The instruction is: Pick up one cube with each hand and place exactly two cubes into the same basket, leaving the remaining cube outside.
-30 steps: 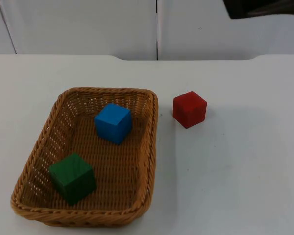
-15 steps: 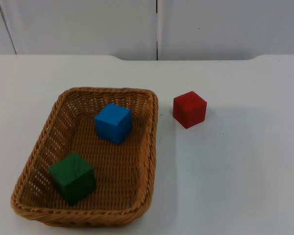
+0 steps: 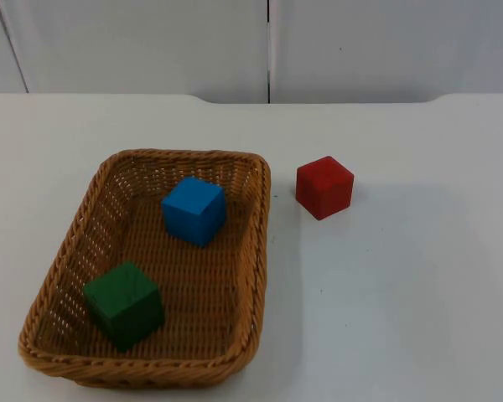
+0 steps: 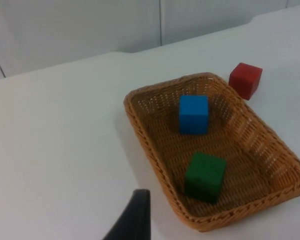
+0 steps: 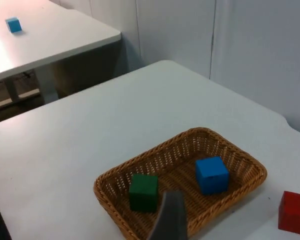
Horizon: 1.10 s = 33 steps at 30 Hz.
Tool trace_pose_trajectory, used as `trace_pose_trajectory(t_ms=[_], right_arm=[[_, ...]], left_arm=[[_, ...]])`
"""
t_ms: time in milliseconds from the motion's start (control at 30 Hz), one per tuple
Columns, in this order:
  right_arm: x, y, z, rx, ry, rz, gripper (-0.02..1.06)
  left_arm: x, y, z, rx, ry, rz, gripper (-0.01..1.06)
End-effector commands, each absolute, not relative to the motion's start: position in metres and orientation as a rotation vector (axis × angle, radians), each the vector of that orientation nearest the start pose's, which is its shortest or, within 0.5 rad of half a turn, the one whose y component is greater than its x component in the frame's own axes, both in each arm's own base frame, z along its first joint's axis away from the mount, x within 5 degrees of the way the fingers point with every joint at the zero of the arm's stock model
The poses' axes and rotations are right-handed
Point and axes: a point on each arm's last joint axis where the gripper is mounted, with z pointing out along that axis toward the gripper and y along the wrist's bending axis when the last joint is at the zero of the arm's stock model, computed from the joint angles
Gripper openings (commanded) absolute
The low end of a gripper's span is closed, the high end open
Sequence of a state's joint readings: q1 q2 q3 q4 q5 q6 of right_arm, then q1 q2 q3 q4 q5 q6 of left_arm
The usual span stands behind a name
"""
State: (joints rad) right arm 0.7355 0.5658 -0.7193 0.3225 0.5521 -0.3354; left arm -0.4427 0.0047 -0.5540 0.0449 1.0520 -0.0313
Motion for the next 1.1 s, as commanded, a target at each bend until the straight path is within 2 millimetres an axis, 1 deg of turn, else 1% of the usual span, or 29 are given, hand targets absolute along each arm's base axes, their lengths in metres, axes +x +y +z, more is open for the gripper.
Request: trace_pose_trajectory(t_ms=[0,67,133,167,200,233,367,400,500,700,733,867,900,1000,1067], right_arm=[[0.059,0.075,0.363,-0.847,1.691,0.629,0.67],[0.057,0.074,0.363,-0.848,1.685,0.629,0.67],[0.049,0.065,0.364,-0.84,1.675,0.623,0.67],[0.045,0.061,0.364,-0.824,1.679,0.623,0.67],[0.042,0.056,0.364,-0.812,1.683,0.612,0.67],[0.042,0.056,0.364,-0.812,1.683,0.612,0.67],[0.032,0.039,0.359,-0.758,1.736,0.564,0.67],[0.032,0.039,0.359,-0.758,1.736,0.564,0.67],[0.022,0.027,0.354,-0.746,1.771,0.548,0.67],[0.008,0.015,0.346,-0.754,1.793,0.55,0.67],[0.008,0.015,0.346,-0.754,1.793,0.55,0.67],[0.002,0.01,0.327,-0.76,1.805,0.547,0.67],[0.002,0.01,0.327,-0.76,1.805,0.547,0.67],[-0.005,0.002,0.314,-0.764,1.805,0.53,0.67],[-0.007,-0.001,0.313,-0.754,1.806,0.521,0.67]], left_arm=[[-0.008,0.008,0.29,0.404,1.968,-0.235,0.94],[-0.007,0.008,0.288,0.404,1.977,-0.235,0.94],[-0.003,0.006,0.276,0.414,2.02,-0.234,0.94],[-0.003,0.006,0.275,0.416,2.029,-0.232,0.94],[-0.003,0.006,0.275,0.416,2.029,-0.232,0.94],[-0.003,0.006,0.275,0.416,2.029,-0.232,0.94],[-0.003,0.006,0.275,0.416,2.029,-0.232,0.94],[-0.003,0.006,0.275,0.416,2.029,-0.232,0.94],[-0.003,0.006,0.275,0.416,2.029,-0.232,0.94],[-0.003,0.006,0.275,0.416,2.029,-0.232,0.94],[-0.003,0.006,0.275,0.416,2.029,-0.232,0.94],[-0.003,0.006,0.275,0.416,2.029,-0.232,0.94],[-0.003,0.006,0.275,0.416,2.029,-0.232,0.94],[-0.003,0.006,0.275,0.416,2.029,-0.232,0.94],[-0.003,0.006,0.275,0.416,2.029,-0.232,0.94]])
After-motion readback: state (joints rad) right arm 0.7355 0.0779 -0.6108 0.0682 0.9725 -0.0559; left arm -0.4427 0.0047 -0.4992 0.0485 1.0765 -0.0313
